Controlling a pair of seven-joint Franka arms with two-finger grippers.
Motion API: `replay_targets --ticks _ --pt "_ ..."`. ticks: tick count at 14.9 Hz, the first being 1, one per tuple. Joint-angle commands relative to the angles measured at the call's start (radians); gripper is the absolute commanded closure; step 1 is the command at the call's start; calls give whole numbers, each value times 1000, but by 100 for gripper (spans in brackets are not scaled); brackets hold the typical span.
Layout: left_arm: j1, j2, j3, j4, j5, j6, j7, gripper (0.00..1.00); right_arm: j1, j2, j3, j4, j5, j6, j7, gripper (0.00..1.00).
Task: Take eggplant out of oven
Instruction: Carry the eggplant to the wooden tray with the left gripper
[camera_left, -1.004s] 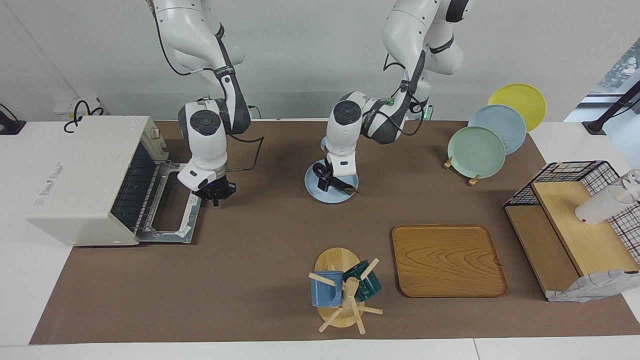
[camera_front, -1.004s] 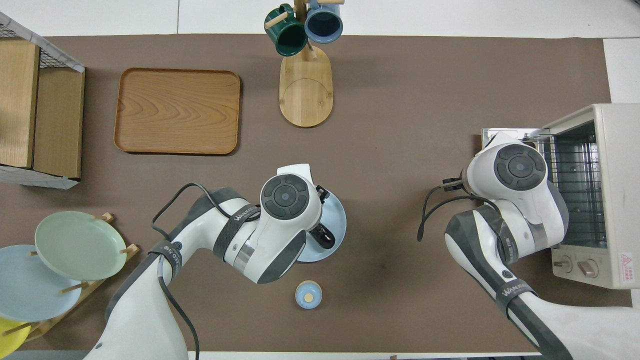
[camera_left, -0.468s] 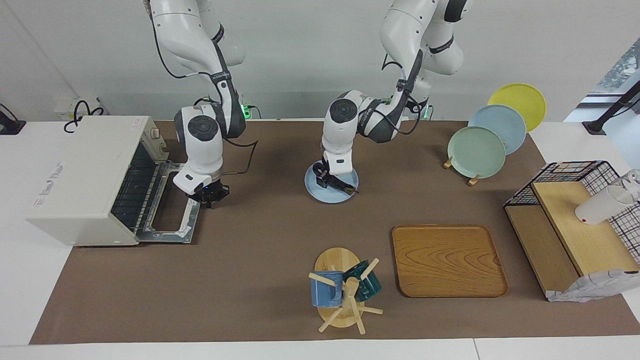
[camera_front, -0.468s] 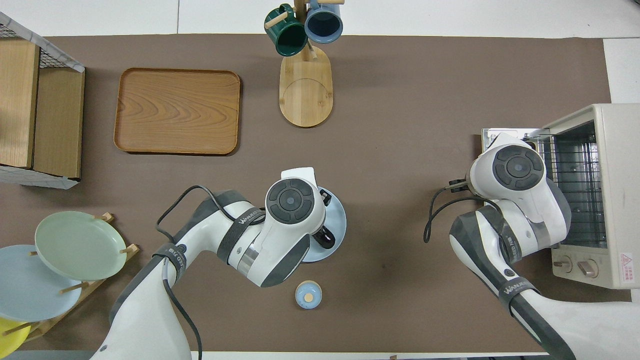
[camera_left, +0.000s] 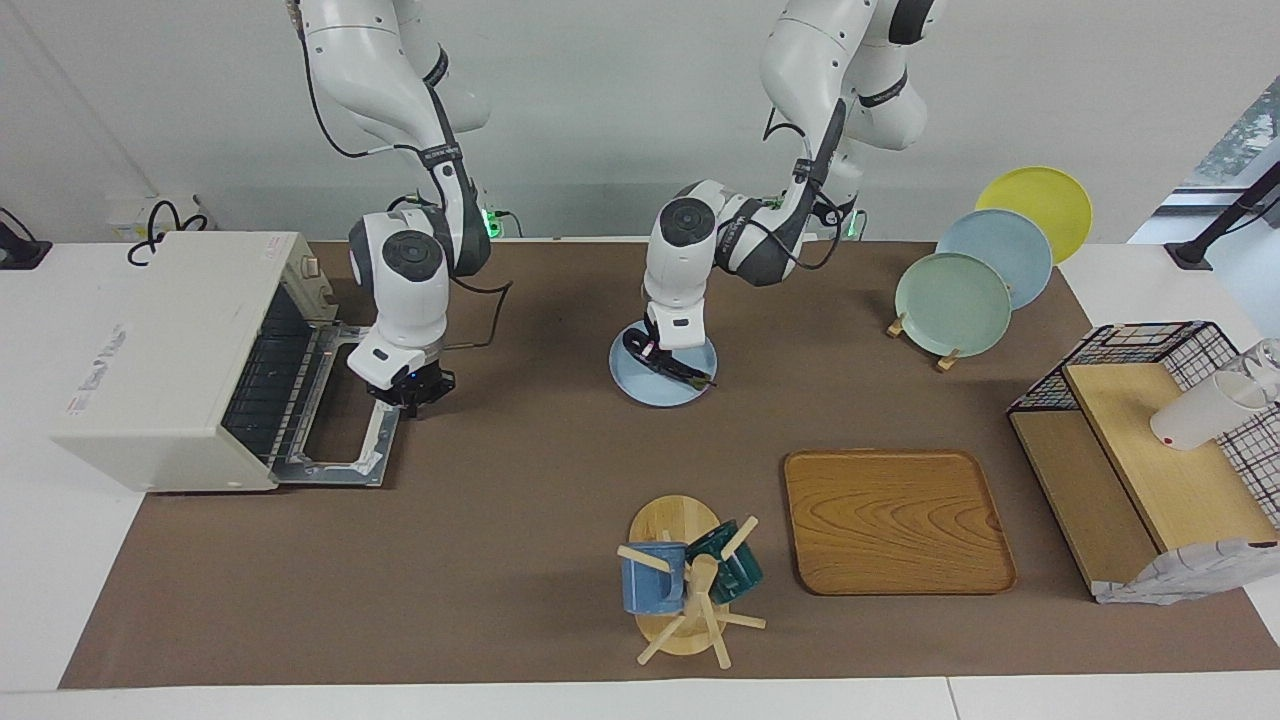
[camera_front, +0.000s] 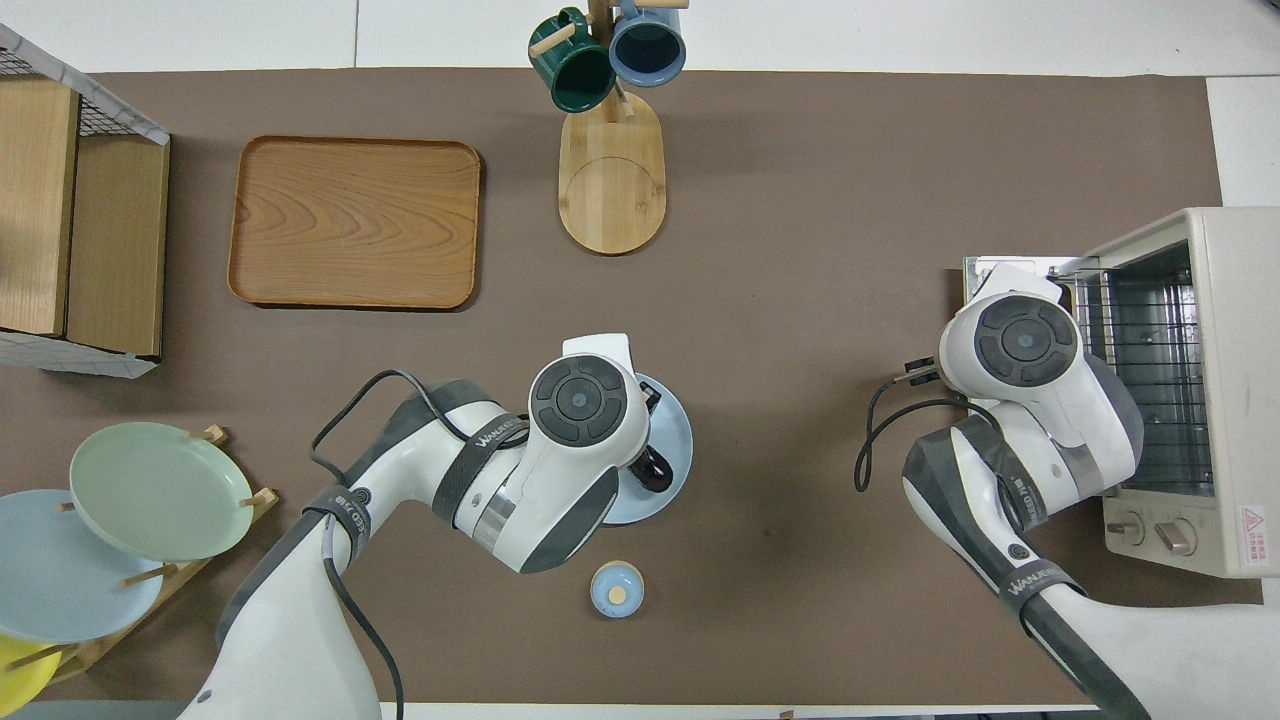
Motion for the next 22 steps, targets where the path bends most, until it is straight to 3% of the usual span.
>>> replay_targets --ticks 1,5,9,13,18,20,22 --pt "39 -83 23 10 0 -69 120 100 -20 -3 12 6 -47 0 -19 100" --pt "203 -83 23 179 0 -258 498 100 -14 -13 13 77 -59 -110 -27 100" --pt "375 -34 22 260 -2 -249 910 100 -25 -55 10 104 -61 -179 -109 100" --pt "492 43 23 349 15 -241 1208 100 -45 -64 8 211 -46 -323 -215 100" --pt "547 277 23 552 98 -218 1374 100 -102 -124 8 232 -14 -396 -312 100" --pt "547 299 23 525 131 -107 1386 100 -109 -151 5 232 5 -417 -336 100" --pt "564 287 23 468 155 -77 1408 100 -120 -170 -11 232 6 -420 -392 100"
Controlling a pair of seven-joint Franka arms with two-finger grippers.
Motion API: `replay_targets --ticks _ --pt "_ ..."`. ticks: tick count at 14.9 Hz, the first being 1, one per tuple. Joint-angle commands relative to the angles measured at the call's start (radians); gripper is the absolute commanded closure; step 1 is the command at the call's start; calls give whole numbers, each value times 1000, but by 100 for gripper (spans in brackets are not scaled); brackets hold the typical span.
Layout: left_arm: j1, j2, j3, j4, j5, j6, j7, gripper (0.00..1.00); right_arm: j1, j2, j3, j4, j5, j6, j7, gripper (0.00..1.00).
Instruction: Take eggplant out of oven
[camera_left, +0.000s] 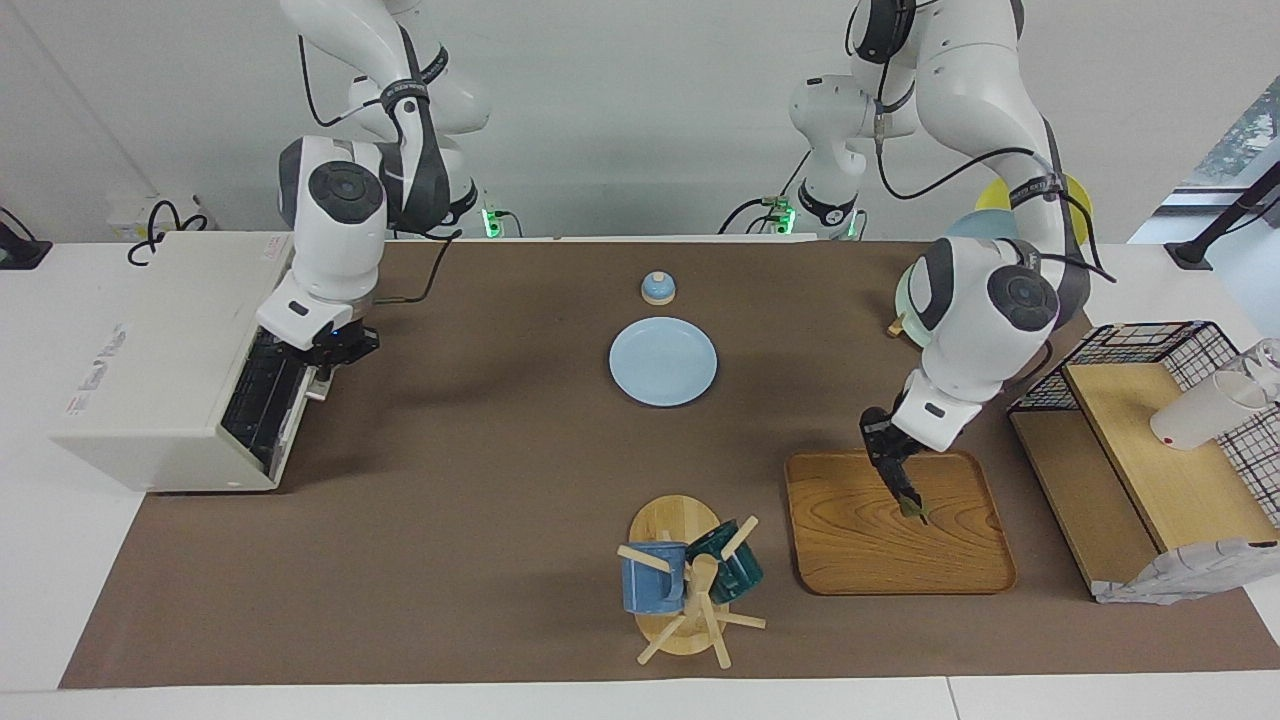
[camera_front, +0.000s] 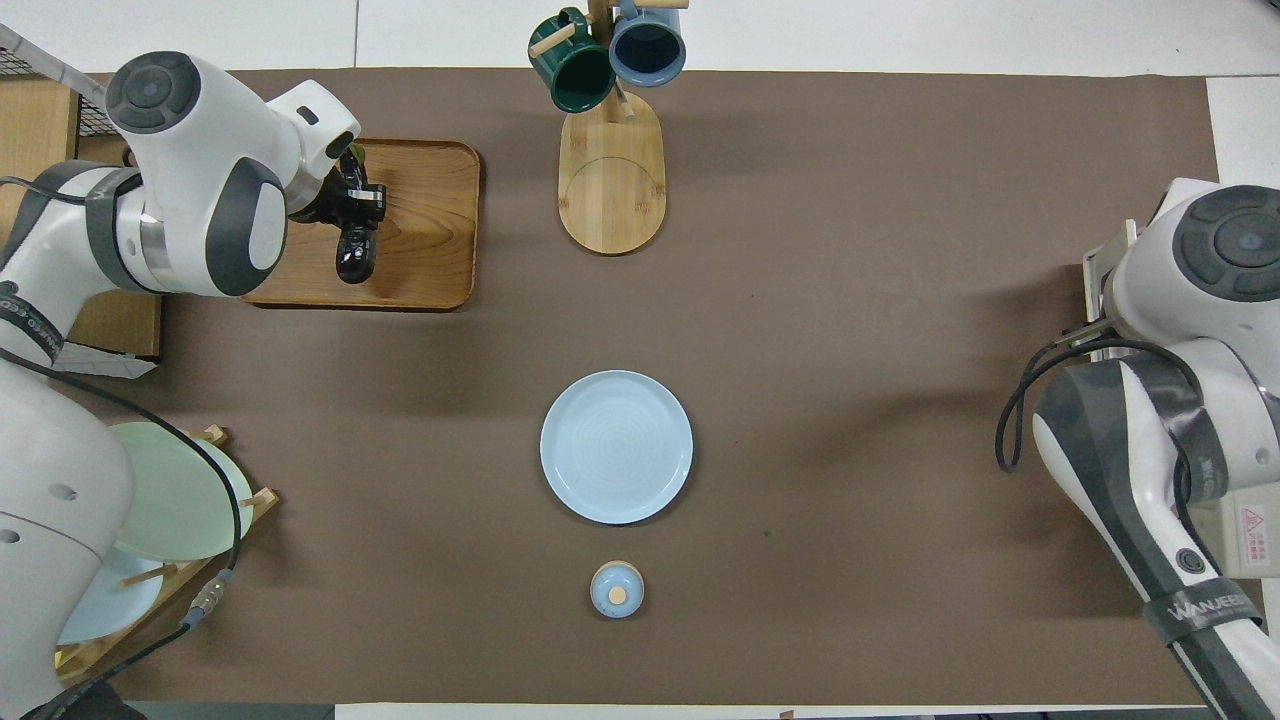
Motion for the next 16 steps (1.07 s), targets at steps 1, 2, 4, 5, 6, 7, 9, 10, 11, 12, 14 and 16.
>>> replay_targets --ticks 1,2,4,5,6,7,9,10,11,12,14,16 --pt "20 -4 -10 -22 32 32 34 100 -20 -30 -20 1 24 -18 -90 100" --pt "18 -4 -10 -22 32 30 34 100 -20 -37 -32 4 24 -18 -99 100" --pt "23 -4 -10 -22 32 35 34 100 -20 -50 -37 12 67 -41 -111 100" --pt "23 -4 -10 -19 32 35 34 100 -19 -58 -35 41 91 -77 -114 100" --pt "20 -4 -10 -16 31 32 33 11 -10 -55 -32 90 114 -137 -114 100" --pt "18 -4 -10 -8 28 29 33 0 -7 -47 -25 143 139 -191 -114 100" --pt "20 -4 -12 24 20 -8 33 0 -5 -43 -19 219 205 -248 -114 100" --pt "20 -4 -13 42 17 -34 33 0 -5 -43 -14 240 240 -272 -114 100" --pt "21 -9 -13 55 6 -54 29 0 -5 -41 -14 257 271 -301 -114 100" --pt "26 -24 -15 56 -13 -65 26 0 -7 -41 -14 262 301 -323 -114 100" --pt "30 -101 -10 46 -40 -75 19 0 -7 -43 -14 267 343 -366 -108 100" --pt "30 -164 -10 45 -37 -172 -9 0 -7 -43 -14 277 372 -392 -101 100"
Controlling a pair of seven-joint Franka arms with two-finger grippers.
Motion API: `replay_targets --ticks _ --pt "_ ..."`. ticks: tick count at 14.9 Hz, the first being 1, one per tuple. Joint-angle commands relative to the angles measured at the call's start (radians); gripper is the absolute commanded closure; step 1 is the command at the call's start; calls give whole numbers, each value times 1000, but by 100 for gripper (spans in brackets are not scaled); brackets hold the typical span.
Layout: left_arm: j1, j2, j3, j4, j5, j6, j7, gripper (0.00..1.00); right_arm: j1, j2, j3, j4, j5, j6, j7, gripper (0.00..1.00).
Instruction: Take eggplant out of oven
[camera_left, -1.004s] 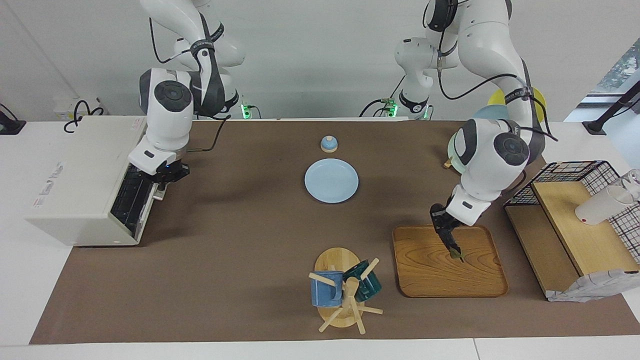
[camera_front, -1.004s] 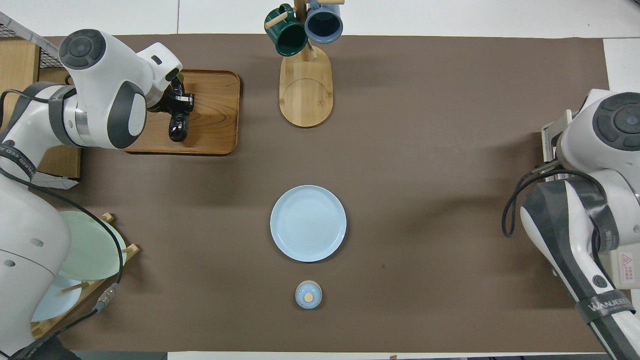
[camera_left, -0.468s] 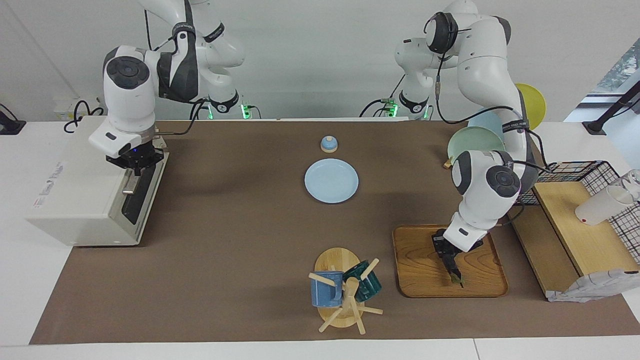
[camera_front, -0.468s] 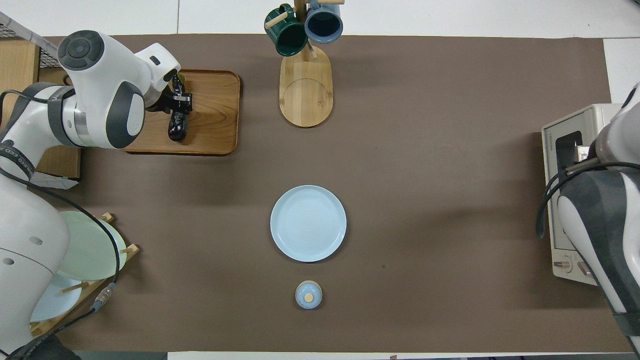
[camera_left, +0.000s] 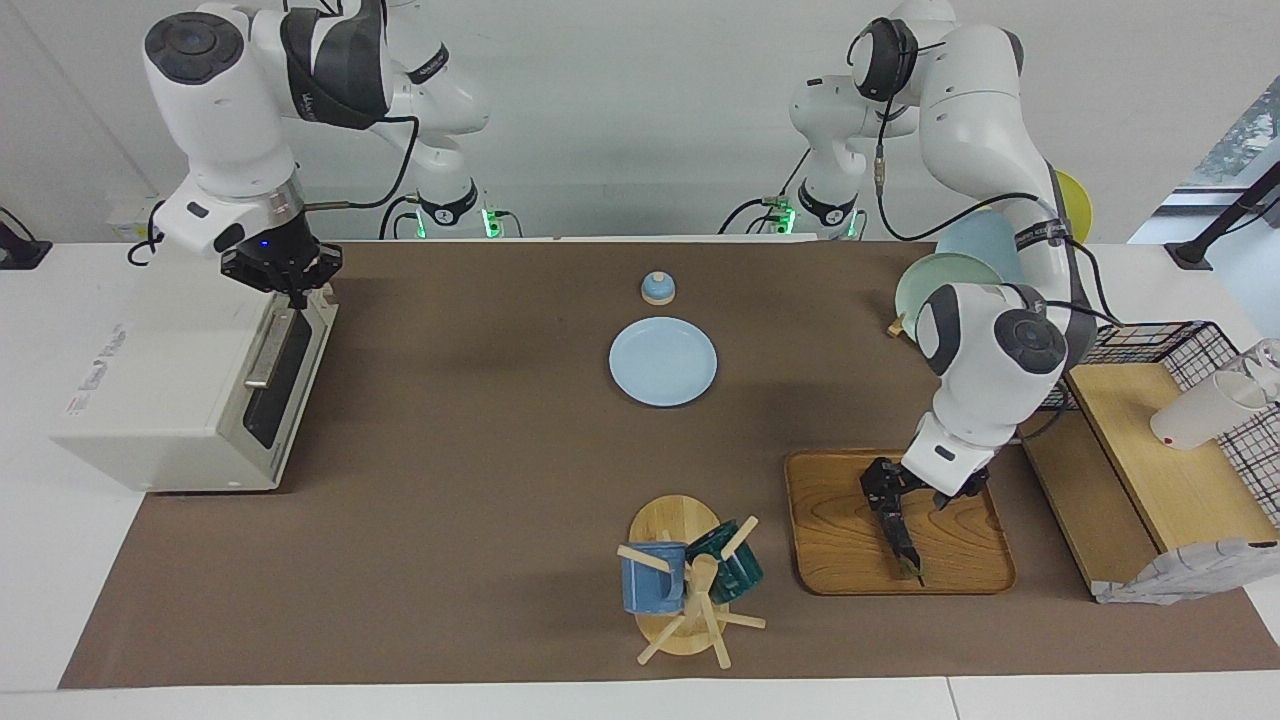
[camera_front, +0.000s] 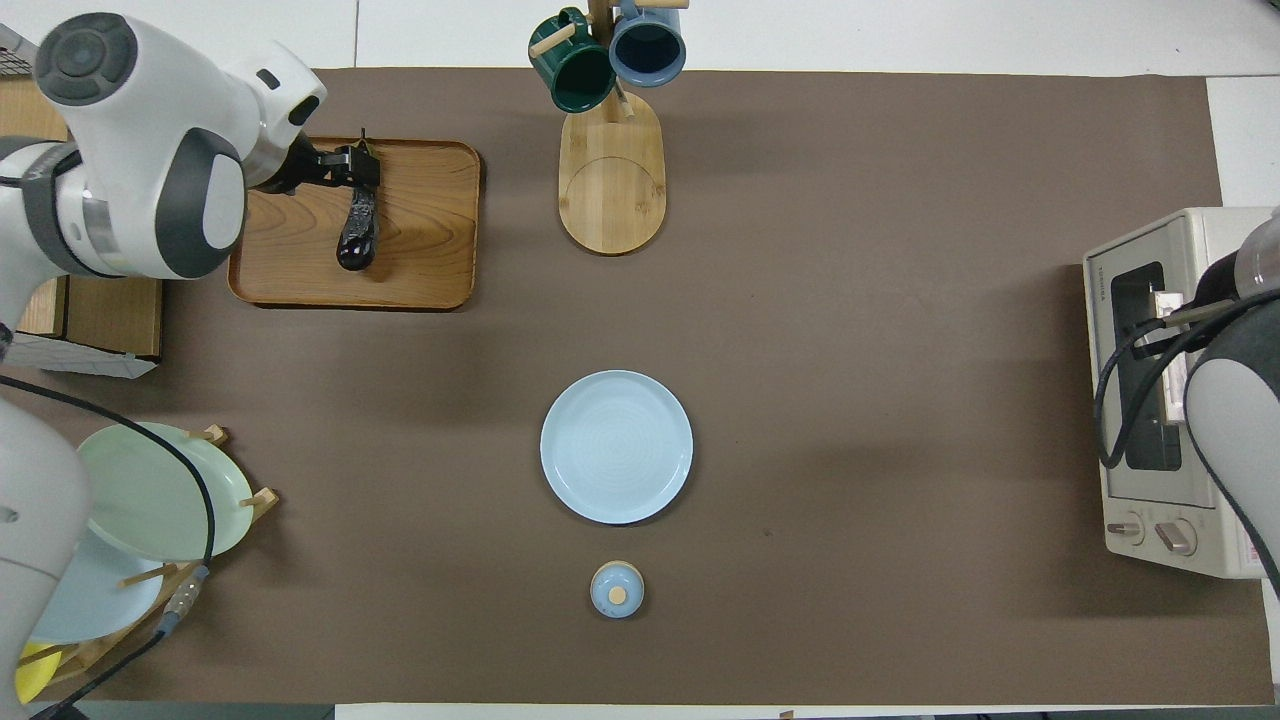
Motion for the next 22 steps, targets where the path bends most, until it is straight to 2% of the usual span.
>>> replay_targets --ticks 1,2,3,4,5,9,13,14,16,19,22 --pt "11 -120 -5 -24 -10 -134 -23 0 -8 12 2 30 60 -45 -15 94" --pt "9 -153 -5 -26 -10 -177 -28 0 -8 7 2 32 75 -54 -13 82" --pt "9 -184 -5 -26 -10 -220 -40 0 -8 2 2 32 82 -57 -13 57" --pt "9 -224 -7 -26 -10 -262 -51 0 -8 2 2 30 83 -55 -16 18" --pt "11 -262 -7 -27 -10 -315 -53 0 -10 2 2 29 86 -55 -22 0" --pt "9 -419 -7 -85 -10 -455 -54 0 -8 4 2 32 96 -55 -13 0" --pt "8 -551 -7 -226 -10 -509 -71 0 28 36 11 104 92 -89 5 0" --pt "-2 -560 -7 -245 -10 -510 -100 0 27 62 12 153 92 -130 42 0" --pt "-8 -565 -7 -248 -10 -532 -129 0 38 74 12 179 91 -153 50 0" --pt "-14 -566 -7 -233 -12 -546 -115 0 55 65 0 172 92 -155 50 0" --pt "-2 -572 -7 -215 -13 -575 -71 0 111 38 -58 127 92 -154 54 0"
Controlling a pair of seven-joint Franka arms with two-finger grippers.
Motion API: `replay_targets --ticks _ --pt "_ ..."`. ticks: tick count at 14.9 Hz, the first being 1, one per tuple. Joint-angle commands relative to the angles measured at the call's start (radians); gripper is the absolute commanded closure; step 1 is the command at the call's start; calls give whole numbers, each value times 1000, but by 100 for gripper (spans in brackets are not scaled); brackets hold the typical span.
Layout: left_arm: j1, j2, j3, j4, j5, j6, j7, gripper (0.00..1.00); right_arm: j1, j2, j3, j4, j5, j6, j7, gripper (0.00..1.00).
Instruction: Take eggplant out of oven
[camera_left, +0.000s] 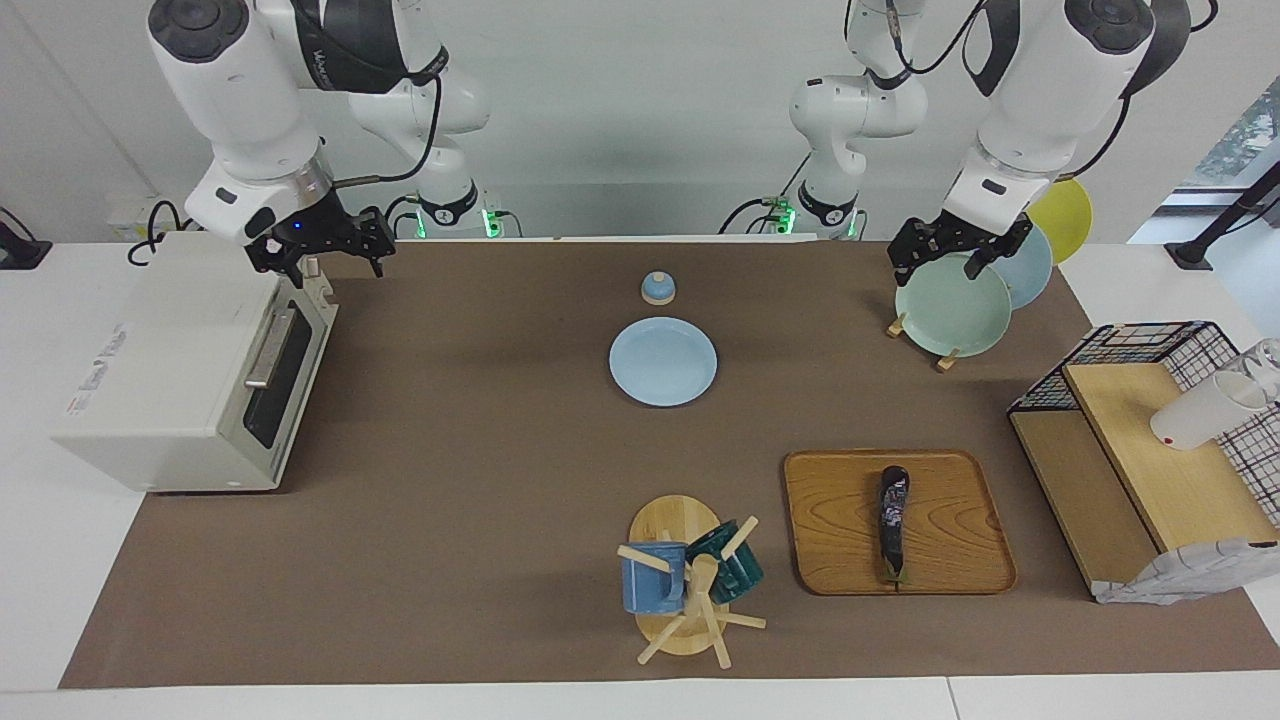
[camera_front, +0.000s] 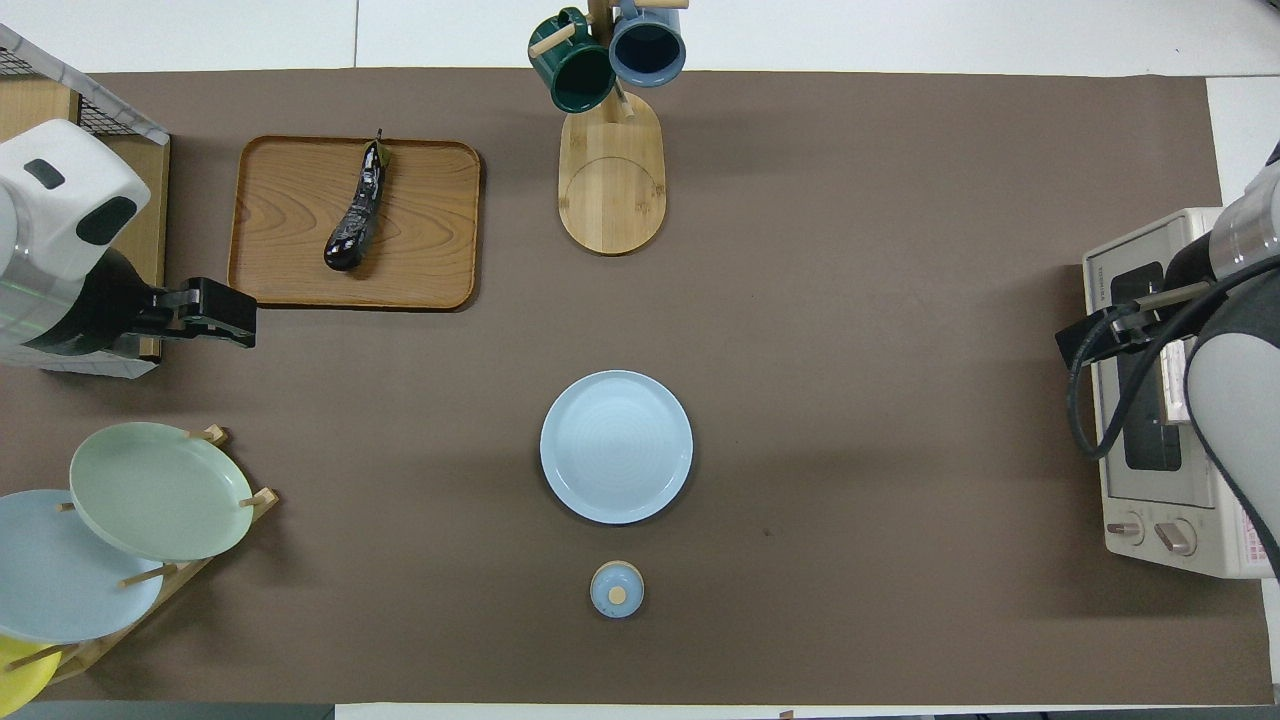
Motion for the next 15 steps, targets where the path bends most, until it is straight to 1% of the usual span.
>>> replay_targets --ticks 1,4,6,8,10,15 --pt "13 -30 -1 3 -12 -55 33 0 28 -15 -38 -17 24 -10 11 0" --pt "38 -26 -4 12 -10 -41 81 0 9 -10 -38 -17 26 -5 15 0" --pt "64 -19 -18 31 -10 -56 82 0 6 -7 -38 -10 46 16 38 0" --pt "63 -21 -23 25 -13 -58 81 0 6 -4 -38 -8 47 13 52 0" --pt "63 -24 -23 21 -31 -59 70 0 9 -4 -38 -8 47 16 114 0" --pt "58 -24 -12 18 -50 -62 47 0 -12 -5 -38 -14 72 16 119 0"
